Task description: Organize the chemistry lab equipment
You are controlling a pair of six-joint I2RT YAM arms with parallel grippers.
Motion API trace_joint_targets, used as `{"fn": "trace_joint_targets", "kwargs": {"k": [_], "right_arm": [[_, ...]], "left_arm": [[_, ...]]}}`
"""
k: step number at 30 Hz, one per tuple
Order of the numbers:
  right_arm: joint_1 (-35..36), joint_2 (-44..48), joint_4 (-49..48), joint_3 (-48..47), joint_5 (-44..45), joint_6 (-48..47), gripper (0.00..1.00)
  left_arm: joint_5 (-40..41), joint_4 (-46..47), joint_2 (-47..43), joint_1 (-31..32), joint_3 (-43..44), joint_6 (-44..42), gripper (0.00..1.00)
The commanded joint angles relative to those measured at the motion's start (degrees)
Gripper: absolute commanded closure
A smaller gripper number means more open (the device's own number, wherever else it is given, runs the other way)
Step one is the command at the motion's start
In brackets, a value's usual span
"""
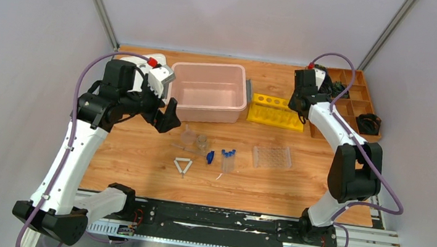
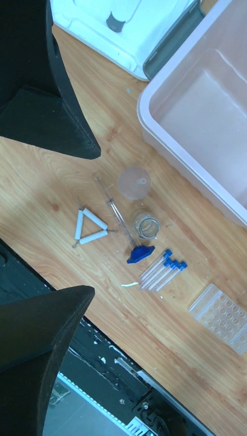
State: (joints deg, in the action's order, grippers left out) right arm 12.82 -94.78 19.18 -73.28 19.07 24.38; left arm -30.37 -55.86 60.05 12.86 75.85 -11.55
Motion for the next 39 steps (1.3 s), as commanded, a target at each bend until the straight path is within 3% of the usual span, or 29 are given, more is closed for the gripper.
{"fn": "trace_joint_targets", "kwargs": {"k": [1, 39], "right_arm": [[-0.78, -0.49, -0.37, 0.96, 0.14, -0.63, 1.00], [-0.35, -1.04, -1.97, 4.41, -3.60, -0.21, 1.00]], "left_arm": [[0.37, 0.31, -0.86, -0.56, 0.83, 0.04, 0.00], [-2.32, 0.40, 1.06, -1.96, 2.60, 2.33, 0.00]]}}
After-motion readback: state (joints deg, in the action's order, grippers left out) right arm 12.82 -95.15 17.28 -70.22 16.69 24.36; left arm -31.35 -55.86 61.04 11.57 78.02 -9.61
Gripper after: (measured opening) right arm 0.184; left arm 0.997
